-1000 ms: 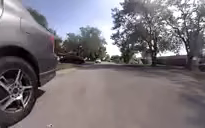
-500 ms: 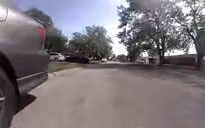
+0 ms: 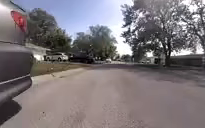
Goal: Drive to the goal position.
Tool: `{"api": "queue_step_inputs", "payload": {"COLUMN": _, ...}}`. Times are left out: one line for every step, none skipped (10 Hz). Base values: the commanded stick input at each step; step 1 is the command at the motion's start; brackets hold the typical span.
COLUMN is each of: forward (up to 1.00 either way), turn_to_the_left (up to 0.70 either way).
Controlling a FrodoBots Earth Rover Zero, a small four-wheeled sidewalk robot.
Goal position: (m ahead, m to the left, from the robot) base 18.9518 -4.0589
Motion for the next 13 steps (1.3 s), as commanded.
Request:
{"api": "queue_step_inputs", "payload": {"forward": 1.00, "turn_to_the_left": 0.02}}
{"api": "queue_step_inputs", "payload": {"forward": 1.00, "turn_to_the_left": 0.02}}
{"api": "queue_step_inputs", "payload": {"forward": 1.00, "turn_to_the_left": 0.02}}
{"api": "queue_step_inputs", "payload": {"forward": 1.00, "turn_to_the_left": 0.02}}
{"api": "queue_step_inputs", "payload": {"forward": 1.00, "turn_to_the_left": 0.02}}
{"api": "queue_step_inputs", "payload": {"forward": 1.00, "turn_to_the_left": 0.02}}
{"api": "queue_step_inputs", "payload": {"forward": 1.00, "turn_to_the_left": 0.02}}
{"api": "queue_step_inputs", "payload": {"forward": 1.00, "turn_to_the_left": 0.02}}
{"api": "queue_step_inputs", "payload": {"forward": 1.00, "turn_to_the_left": 0.02}}
{"api": "queue_step_inputs", "payload": {"forward": 1.00, "turn_to_the_left": 0.02}}
{"api": "queue_step_inputs", "payload": {"forward": 1.00, "turn_to_the_left": 0.02}}
{"api": "queue_step_inputs", "payload": {"forward": 1.00, "turn_to_the_left": 0.02}}
{"api": "queue_step_inputs", "payload": {"forward": 1.00, "turn_to_the_left": 0.02}}
